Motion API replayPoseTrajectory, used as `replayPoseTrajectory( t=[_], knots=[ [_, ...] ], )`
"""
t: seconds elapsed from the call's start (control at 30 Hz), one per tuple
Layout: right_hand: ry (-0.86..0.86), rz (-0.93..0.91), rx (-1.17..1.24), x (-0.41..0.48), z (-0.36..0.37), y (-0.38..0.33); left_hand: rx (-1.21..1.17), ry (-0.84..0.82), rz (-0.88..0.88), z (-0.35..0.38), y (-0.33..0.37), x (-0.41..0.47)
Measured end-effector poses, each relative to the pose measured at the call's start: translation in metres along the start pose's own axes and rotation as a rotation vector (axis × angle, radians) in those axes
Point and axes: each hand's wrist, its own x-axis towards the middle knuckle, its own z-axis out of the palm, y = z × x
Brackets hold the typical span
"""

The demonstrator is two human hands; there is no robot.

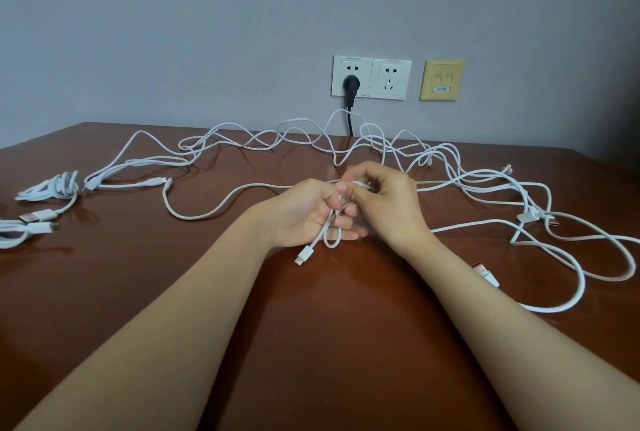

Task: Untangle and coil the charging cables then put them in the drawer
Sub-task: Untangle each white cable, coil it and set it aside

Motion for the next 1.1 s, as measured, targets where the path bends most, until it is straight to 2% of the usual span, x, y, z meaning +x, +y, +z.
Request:
replayPoseTrajectory(
  t=[0.17, 0.37, 0.5, 0.63, 0.77, 0.83, 0.97, 1.1],
  knots=[
    [0.022, 0.029, -0.046, 0.002, 0.004, 0.006, 0.041, 0.103, -0.06, 0.002, 0.003, 0.002],
    [0.107, 0.105, -0.013, 0.005, 0.004, 0.01, -0.065, 0.199, -0.043, 0.004, 0.003, 0.009],
    [0.056, 0.038, -0.081, 0.003, 0.0, 0.004, -0.079, 0.341, 0.024, 0.005, -0.002, 0.015],
    [0.065, 0.009, -0.018, 0.001, -0.003, -0.001, -0.164, 0.459, 0.085, 0.004, -0.002, 0.014],
    [-0.061, 0.042, 0.098, -0.002, -0.004, -0.003, -0.237, 0.414, 0.13, 0.001, -0.001, 0.011],
    [-0.089, 0.046, 0.075, -0.002, -0.003, -0.002, -0.219, 0.384, 0.14, 0.002, -0.002, 0.01],
    [-0.018, -0.006, -0.072, -0.001, 0.005, 0.001, -0.061, 0.406, 0.087, 0.01, -0.003, 0.011],
    [0.075, 0.012, -0.042, 0.003, 0.002, 0.003, -0.04, 0.33, 0.003, 0.014, 0.0, 0.01]
  ],
)
